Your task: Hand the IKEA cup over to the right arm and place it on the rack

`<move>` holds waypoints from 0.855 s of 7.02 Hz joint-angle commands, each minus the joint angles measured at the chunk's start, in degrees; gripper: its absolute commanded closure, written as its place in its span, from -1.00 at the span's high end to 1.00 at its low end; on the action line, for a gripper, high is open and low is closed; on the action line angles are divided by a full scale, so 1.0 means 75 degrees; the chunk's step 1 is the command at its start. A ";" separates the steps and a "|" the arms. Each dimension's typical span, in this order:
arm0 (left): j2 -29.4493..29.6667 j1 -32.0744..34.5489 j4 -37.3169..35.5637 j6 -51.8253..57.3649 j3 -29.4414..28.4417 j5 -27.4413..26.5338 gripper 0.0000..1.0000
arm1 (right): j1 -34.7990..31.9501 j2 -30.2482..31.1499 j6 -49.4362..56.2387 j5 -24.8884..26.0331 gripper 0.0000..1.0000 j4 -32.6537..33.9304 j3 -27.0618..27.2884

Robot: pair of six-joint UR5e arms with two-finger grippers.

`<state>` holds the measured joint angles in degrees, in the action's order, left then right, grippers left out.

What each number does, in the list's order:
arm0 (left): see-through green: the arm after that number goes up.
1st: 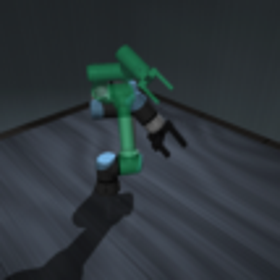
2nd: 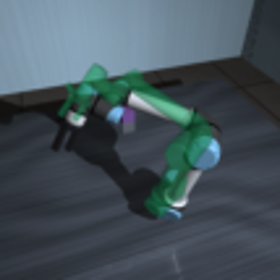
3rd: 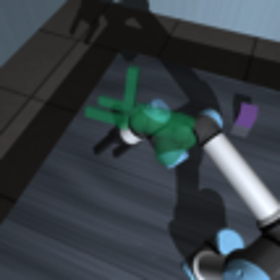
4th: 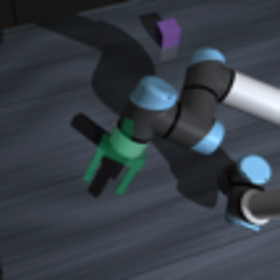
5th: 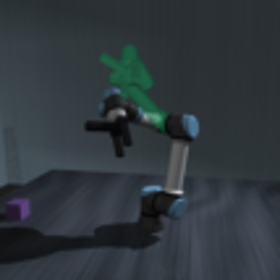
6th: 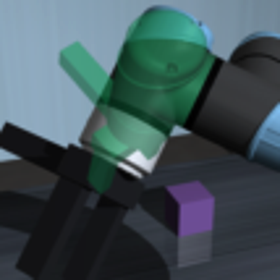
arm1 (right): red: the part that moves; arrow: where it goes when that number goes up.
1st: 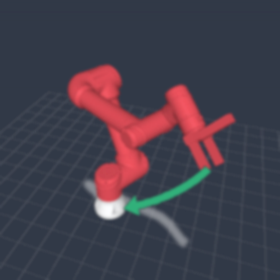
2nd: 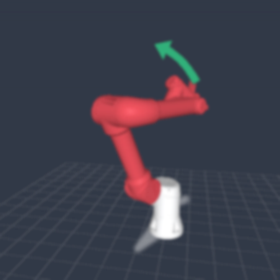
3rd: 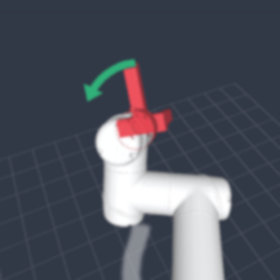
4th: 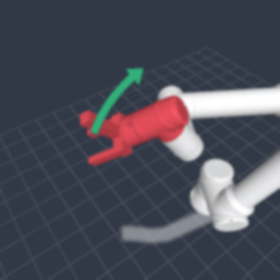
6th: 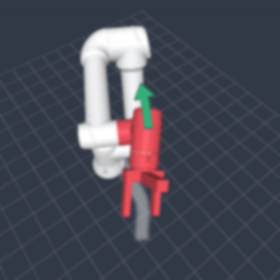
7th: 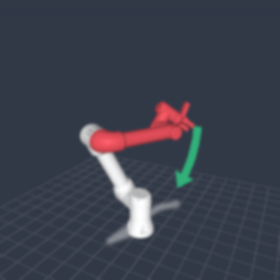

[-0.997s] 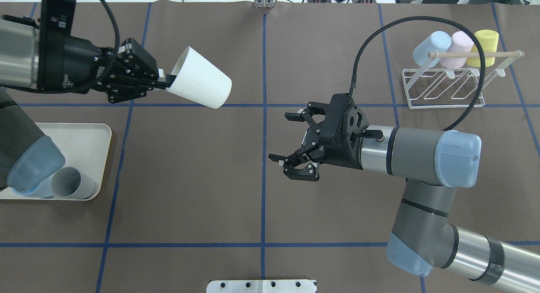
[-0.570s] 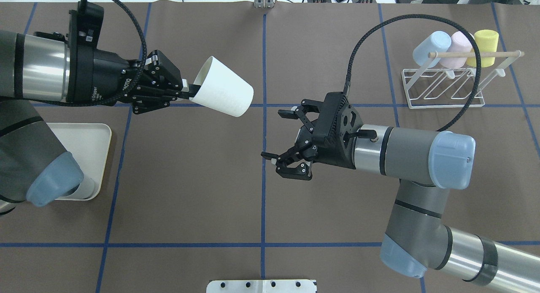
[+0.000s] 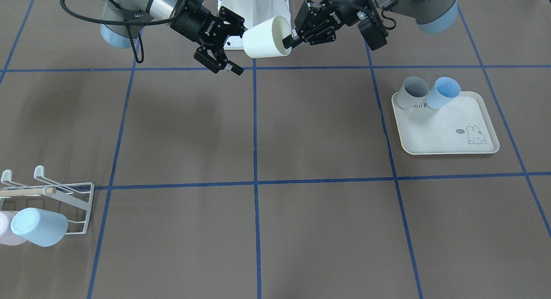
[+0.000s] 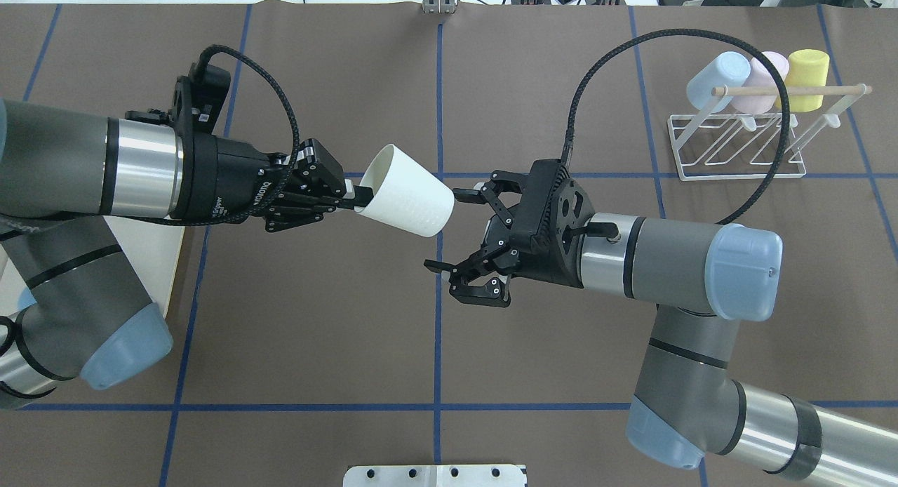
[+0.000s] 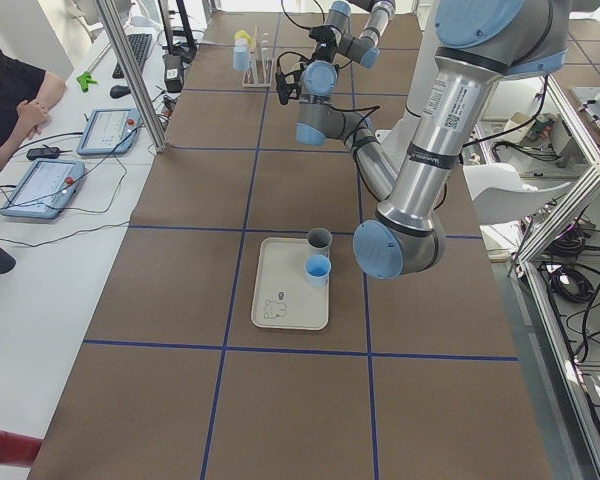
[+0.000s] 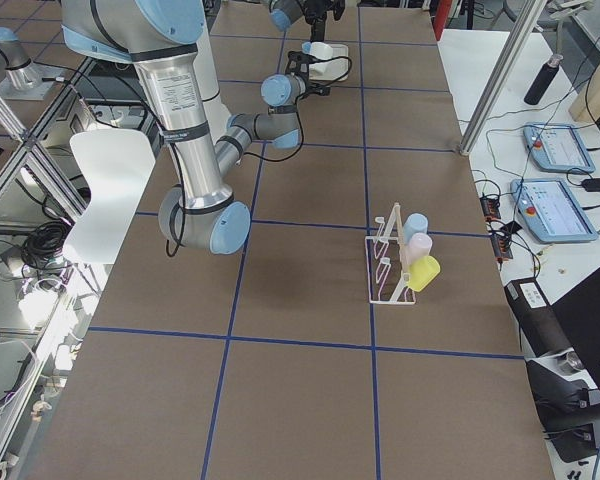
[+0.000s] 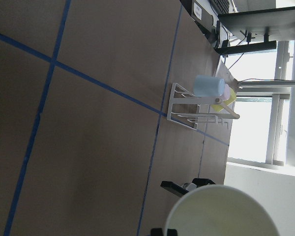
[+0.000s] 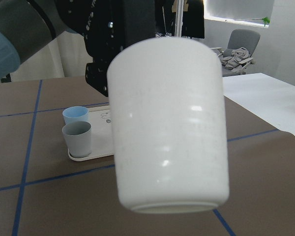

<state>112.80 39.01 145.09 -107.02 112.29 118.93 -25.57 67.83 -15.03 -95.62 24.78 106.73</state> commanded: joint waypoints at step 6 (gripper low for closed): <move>-0.0005 -0.0490 -0.0009 0.0007 -0.0241 -0.0483 -1.00 | 0.0034 -0.0102 0.0001 0.0034 0.97 0.0012 -0.0003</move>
<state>112.78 35.50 145.02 -106.97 110.55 115.35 -25.32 67.13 -15.03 -95.51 24.85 106.78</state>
